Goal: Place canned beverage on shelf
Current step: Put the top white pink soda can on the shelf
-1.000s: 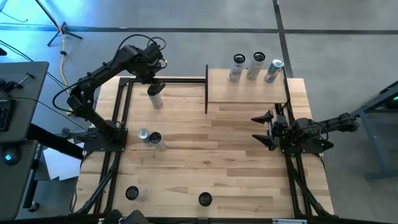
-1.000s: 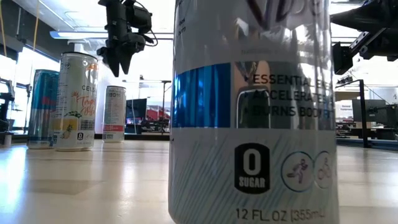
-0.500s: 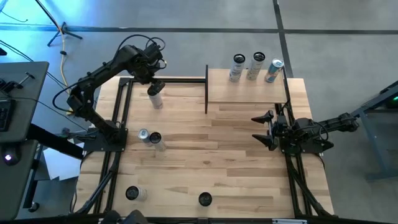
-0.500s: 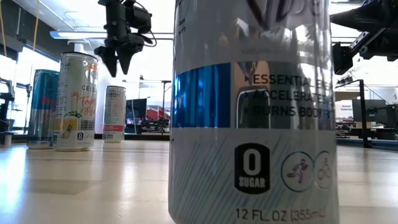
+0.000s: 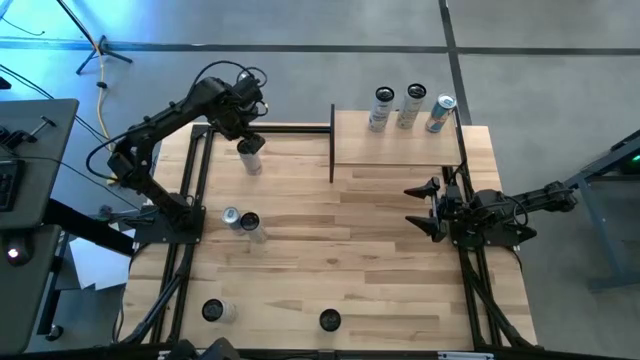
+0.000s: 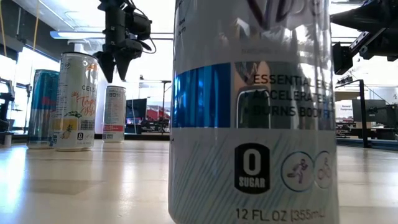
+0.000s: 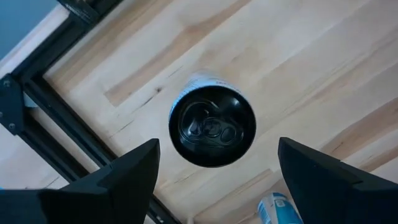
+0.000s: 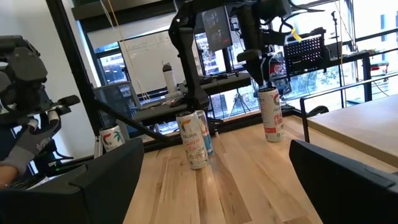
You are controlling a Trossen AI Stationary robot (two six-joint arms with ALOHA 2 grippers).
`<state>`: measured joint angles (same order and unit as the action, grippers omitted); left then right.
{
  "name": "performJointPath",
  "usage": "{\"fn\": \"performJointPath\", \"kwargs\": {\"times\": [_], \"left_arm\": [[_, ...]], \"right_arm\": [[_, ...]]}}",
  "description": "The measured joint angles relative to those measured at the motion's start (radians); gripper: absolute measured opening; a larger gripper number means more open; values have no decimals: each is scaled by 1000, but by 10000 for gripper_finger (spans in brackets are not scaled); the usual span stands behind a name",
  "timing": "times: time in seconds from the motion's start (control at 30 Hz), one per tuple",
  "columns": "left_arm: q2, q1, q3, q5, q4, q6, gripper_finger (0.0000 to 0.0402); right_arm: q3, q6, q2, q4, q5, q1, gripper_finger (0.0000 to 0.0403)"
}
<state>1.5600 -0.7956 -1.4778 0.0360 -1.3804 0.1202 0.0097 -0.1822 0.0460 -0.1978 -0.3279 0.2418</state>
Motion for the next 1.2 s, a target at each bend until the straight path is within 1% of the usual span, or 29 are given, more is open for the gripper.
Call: {"fn": "performJointPath", "kwargs": {"times": [0.33, 0.57, 0.77, 1.07, 1.2], "left_arm": [[2, 4, 11, -6, 40, 0, 301], [61, 5, 11, -21, 37, 25, 301], [102, 5, 5, -6, 9, 25, 301], [105, 3, 4, -3, -51, 54, 301], [109, 4, -28, -31, -49, 54, 301]], "right_arm": [[0, 0, 0, 0, 4, 0, 389], [0, 0, 0, 0, 3, 0, 389], [0, 0, 0, 0, 3, 0, 389], [0, 0, 0, 0, -1, 0, 389], [0, 0, 0, 0, -1, 0, 389]]}}
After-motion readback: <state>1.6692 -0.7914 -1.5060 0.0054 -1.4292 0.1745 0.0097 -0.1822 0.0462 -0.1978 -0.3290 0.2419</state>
